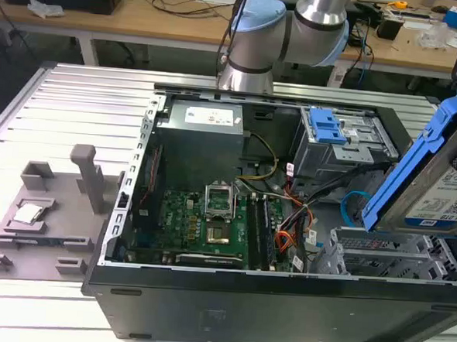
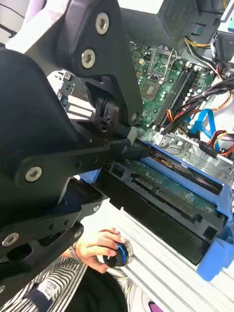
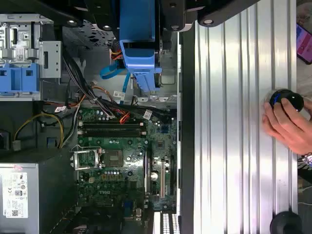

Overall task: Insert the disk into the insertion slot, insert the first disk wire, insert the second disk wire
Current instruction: 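Insert the disk into the insertion slot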

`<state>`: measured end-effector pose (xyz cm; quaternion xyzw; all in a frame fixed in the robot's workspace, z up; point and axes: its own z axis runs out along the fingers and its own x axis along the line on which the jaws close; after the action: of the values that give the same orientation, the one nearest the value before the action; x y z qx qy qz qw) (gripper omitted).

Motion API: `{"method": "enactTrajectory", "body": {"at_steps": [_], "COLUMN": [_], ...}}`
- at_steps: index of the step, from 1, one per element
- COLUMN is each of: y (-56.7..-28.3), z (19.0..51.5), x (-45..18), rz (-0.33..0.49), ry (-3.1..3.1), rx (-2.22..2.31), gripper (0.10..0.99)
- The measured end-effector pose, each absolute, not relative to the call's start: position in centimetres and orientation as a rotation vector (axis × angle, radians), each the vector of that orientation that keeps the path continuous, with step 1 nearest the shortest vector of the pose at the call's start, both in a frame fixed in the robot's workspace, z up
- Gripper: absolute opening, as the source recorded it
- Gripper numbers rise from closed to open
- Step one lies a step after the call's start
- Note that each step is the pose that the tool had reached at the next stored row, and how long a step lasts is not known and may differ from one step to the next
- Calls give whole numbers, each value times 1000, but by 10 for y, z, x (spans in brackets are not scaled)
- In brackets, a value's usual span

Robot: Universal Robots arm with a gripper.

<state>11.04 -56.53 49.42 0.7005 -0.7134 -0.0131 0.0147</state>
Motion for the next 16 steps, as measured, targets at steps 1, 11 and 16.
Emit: {"method": "enactTrajectory", "body": {"at_steps": [1,11,16], "y": [-565,-564,-561], "z": [494,480,470], "x": [110,110,111], "rz": [-41,-41,-44], "ry": [-2220,-2220,-2220], "rx": [2181,2180,2180], "gripper": [365,365,365]}}
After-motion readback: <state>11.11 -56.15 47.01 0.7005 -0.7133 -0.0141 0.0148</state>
